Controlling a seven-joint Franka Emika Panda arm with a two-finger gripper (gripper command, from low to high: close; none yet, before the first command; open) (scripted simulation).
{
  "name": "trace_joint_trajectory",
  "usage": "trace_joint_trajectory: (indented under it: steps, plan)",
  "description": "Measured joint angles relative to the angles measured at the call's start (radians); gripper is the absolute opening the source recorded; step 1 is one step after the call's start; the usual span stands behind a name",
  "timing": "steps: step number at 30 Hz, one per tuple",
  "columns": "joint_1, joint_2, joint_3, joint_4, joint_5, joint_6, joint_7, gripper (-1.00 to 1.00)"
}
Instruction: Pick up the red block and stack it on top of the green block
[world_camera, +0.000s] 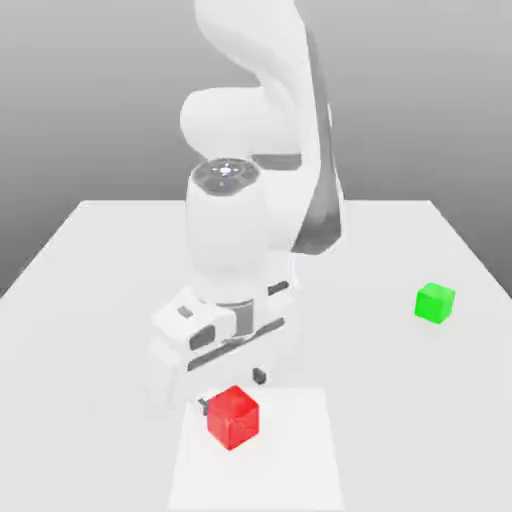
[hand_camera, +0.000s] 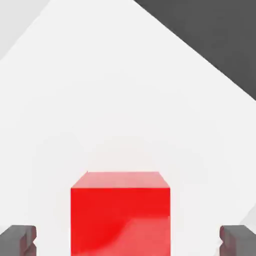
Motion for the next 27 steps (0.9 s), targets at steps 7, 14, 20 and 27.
trace_joint_trajectory:
  steps: [7,14,20,27]
  plan:
    - [-0.009,0.072,0.010,0.007,0.005,0.059,-0.007,-1.00]
    - [-0.007,-0.005,0.006,-0.001,-0.006,-0.005,0.005,-1.00]
    - [-0.008,-0.138,-0.001,-0.023,-0.037,-0.120,0.024,-1.00]
    - [0.126,-0.298,0.153,-0.040,-0.064,-0.263,0.337,-1.00]
